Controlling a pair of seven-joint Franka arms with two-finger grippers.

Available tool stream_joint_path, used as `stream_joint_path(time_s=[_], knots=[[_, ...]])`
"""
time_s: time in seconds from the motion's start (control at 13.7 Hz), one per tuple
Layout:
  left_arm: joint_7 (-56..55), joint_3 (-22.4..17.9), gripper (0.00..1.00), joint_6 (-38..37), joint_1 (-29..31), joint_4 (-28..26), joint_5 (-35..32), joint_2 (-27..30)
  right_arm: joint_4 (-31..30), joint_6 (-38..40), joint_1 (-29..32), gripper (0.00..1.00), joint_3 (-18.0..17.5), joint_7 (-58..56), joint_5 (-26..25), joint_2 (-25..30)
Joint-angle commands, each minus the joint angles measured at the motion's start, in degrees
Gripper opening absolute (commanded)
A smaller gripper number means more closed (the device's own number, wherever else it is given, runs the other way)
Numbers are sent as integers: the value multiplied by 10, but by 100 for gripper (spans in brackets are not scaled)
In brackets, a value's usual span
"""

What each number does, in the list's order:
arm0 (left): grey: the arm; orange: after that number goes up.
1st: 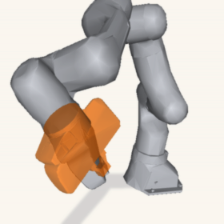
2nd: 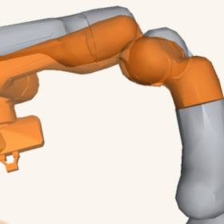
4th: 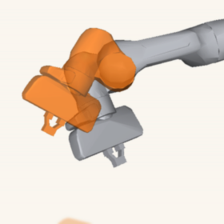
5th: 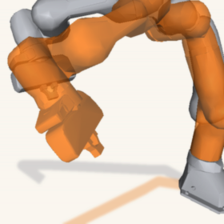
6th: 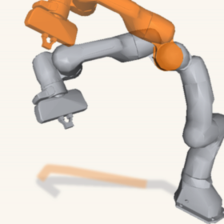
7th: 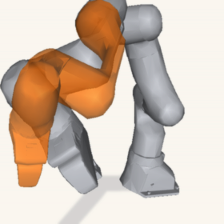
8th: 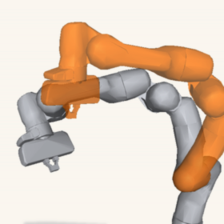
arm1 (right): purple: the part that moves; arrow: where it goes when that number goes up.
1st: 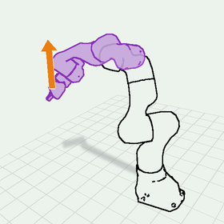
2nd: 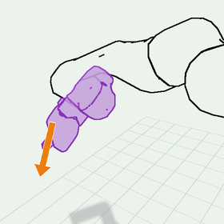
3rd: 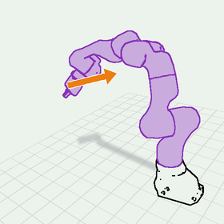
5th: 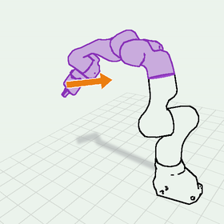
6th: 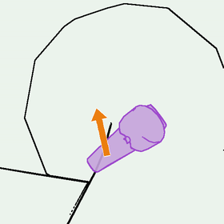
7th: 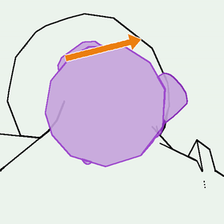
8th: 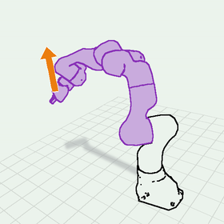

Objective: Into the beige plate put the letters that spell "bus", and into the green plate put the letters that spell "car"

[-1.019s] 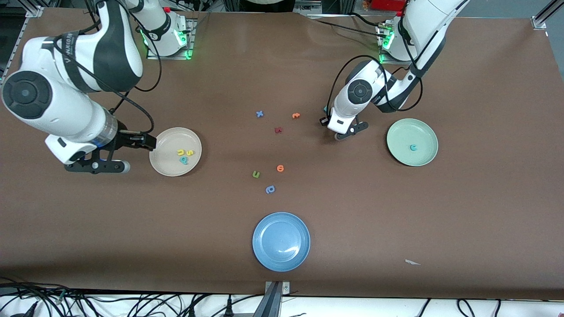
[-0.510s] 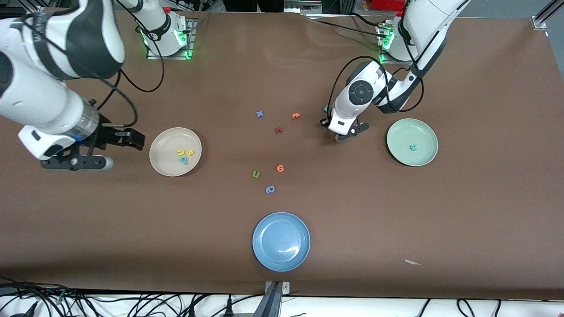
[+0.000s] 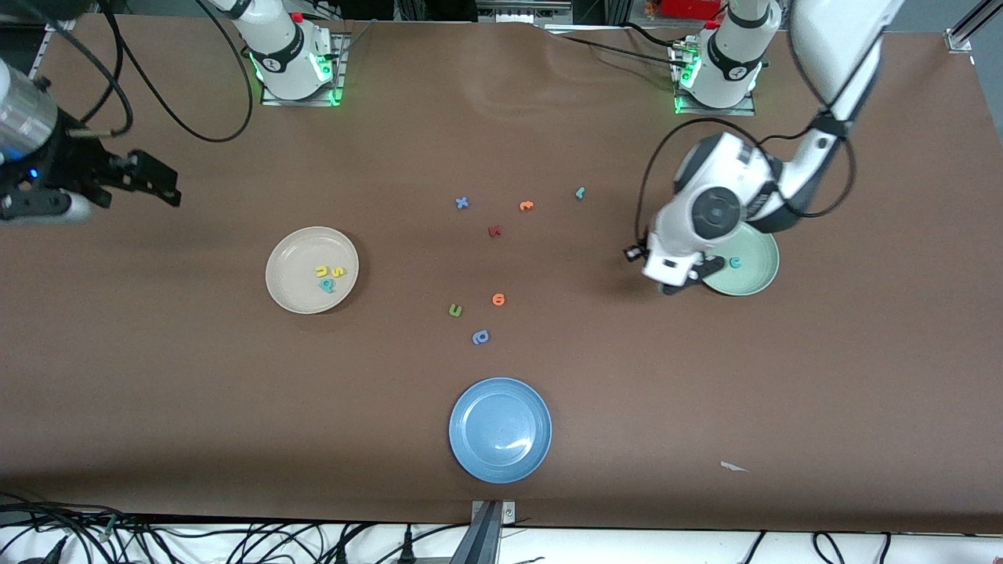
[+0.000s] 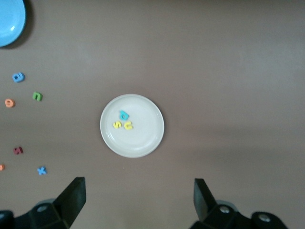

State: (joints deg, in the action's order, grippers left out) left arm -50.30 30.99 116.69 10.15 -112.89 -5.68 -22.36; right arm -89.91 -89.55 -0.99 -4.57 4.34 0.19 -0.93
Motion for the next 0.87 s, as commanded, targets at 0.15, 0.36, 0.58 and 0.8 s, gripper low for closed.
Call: stream_joint_path(time_s=[0.15, 0.36, 0.58, 0.8], knots=[[181, 5, 0, -81, 118, 22, -6, 16, -134, -71, 31, 100, -21, 4, -8, 97], [269, 2, 0, -78, 173, 20, -13, -1, -92, -65, 33, 100, -4, -13, -8, 61], [267, 1, 0, -51, 176, 15, -68, -51, -77, -61, 31, 100, 7, -32, -8, 53], [264, 1, 4, -43, 180, 8, -75, -67, -54, -57, 14, 100, 28, -31, -6, 33]])
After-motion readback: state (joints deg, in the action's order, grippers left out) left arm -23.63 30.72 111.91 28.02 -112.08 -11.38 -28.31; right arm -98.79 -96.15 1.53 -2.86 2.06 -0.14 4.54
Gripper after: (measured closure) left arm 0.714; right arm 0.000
